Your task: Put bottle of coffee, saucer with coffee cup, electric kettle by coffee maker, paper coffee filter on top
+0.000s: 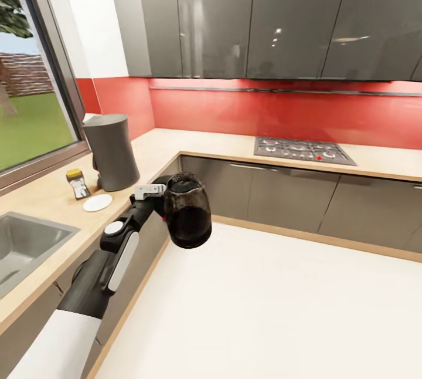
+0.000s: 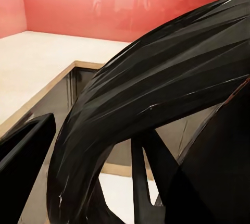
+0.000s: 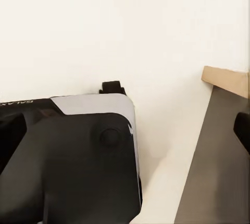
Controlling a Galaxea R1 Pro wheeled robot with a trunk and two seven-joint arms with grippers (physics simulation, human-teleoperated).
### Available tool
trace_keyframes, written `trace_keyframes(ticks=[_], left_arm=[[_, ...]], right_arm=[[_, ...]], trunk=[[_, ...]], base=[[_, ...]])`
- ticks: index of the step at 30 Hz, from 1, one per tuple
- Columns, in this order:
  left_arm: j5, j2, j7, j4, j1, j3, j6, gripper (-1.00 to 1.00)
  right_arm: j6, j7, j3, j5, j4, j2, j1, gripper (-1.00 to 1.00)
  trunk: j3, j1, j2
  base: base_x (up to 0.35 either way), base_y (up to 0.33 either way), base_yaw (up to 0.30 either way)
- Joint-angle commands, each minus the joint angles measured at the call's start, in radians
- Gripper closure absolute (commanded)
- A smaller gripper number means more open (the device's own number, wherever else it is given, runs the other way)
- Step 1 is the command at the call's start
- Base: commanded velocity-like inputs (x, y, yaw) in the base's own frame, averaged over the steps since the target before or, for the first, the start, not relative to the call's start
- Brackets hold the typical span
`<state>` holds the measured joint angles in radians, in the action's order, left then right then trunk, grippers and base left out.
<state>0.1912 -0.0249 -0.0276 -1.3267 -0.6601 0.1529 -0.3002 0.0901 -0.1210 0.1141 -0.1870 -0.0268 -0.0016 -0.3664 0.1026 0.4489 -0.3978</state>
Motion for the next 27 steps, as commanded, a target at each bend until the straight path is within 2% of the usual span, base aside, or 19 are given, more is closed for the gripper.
trace_keyframes(ticks=[1,9,16,27], left_arm=[[0.008,0.0,-0.003,-0.002,-0.001,0.002,-0.005,1.0],[0.007,0.0,-0.006,0.0,-0.001,0.002,-0.005,1.0],[0.008,-0.001,-0.062,0.0,-0.001,0.003,-0.007,1.0],[0.01,-0.001,-0.07,0.001,-0.015,0.0,-0.022,1.0]], right_arm=[[0.007,-0.003,0.009,-0.009,-0.003,0.0,0.0,-1.0],[0.007,-0.003,0.009,-0.01,-0.002,-0.001,0.0,-1.0],[0.007,-0.003,0.009,-0.011,-0.002,-0.002,0.0,-1.0],[0.007,-0.003,0.009,-0.011,-0.002,-0.002,0.0,-1.0]], trunk=[[0.002,0.001,-0.002],[0.002,0.001,-0.002],[0.002,0.001,-0.002],[0.002,0.001,-0.002]], base=[[0.307,-0.123,0.0],[0.304,-0.127,0.0],[0.306,-0.117,0.0],[0.319,-0.035,0.0]])
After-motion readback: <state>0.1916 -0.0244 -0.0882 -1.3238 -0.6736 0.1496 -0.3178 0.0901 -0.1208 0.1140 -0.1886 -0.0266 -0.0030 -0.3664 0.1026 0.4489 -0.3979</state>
